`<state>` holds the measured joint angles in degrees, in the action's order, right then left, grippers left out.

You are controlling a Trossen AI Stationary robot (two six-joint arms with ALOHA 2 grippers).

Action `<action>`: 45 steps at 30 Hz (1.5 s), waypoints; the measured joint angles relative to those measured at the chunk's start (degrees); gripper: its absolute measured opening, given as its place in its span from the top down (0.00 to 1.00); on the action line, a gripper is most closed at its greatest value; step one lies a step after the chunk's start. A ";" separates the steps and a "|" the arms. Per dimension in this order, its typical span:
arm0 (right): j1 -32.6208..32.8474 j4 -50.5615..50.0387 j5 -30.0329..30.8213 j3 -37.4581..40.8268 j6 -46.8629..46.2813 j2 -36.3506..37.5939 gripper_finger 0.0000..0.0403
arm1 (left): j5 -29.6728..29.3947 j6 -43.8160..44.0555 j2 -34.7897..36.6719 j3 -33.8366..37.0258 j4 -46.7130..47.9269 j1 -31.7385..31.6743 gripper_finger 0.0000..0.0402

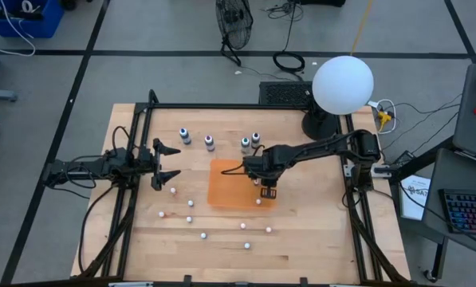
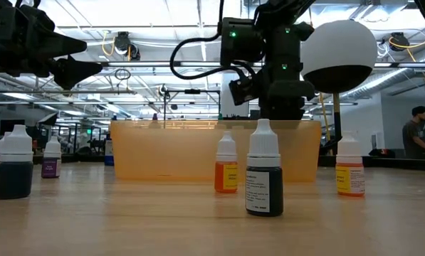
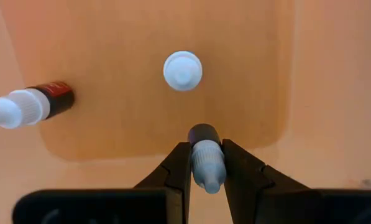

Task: Pick & Place food coloring
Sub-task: Put the small blue food coloring bottle into the orange bin, then put the small orange food coloring bottle into the orange bin

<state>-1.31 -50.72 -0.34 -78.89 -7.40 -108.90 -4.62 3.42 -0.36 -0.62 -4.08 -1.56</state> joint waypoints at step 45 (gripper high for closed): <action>29.37 5.14 7.23 -3.89 -11.34 0.04 0.59 | 0.01 0.02 0.00 0.02 -0.01 0.00 0.06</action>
<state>28.05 -45.58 6.90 -82.78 -18.74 -108.86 -4.60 3.44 -0.36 -0.61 -4.10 -1.56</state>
